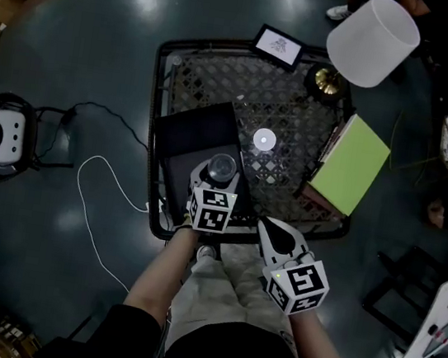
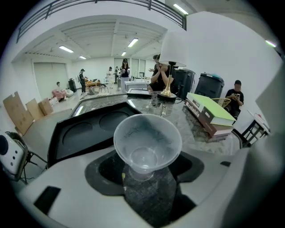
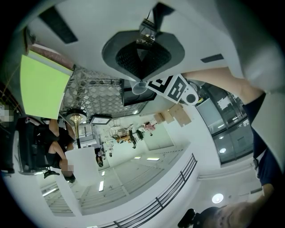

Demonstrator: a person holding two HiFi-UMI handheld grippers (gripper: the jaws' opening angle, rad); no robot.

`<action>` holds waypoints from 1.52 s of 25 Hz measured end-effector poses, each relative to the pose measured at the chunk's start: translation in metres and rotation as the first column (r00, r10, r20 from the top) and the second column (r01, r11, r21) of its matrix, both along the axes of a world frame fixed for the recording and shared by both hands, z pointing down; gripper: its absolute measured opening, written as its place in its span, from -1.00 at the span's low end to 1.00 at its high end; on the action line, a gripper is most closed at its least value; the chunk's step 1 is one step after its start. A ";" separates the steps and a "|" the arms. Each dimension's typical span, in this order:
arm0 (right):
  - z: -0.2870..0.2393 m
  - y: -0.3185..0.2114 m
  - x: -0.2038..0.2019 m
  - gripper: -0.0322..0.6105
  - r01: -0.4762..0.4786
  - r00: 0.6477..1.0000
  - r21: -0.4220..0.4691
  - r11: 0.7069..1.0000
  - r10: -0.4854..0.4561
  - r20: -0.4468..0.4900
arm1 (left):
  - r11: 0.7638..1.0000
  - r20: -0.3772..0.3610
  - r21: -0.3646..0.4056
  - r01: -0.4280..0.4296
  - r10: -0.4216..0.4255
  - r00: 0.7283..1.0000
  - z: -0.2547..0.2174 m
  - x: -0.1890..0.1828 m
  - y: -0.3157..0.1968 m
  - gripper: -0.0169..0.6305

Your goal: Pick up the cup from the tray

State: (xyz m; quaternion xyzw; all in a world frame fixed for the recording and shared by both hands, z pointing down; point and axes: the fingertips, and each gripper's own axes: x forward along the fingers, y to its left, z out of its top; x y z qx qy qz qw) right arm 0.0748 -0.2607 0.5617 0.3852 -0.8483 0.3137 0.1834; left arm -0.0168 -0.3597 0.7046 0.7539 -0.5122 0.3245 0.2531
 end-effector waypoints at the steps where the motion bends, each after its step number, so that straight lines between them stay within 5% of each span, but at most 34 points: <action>1: 0.000 0.001 0.000 -0.87 0.001 1.000 -0.001 1.000 -0.001 0.000 | 1.000 0.000 -0.003 0.000 0.000 1.000 0.000 0.000 0.001 -0.04; 38: -0.028 0.039 -0.037 -0.87 -0.010 1.000 0.085 0.996 0.009 0.005 | 0.995 -0.055 0.035 -0.093 0.095 0.994 -0.081 -0.006 0.089 -0.07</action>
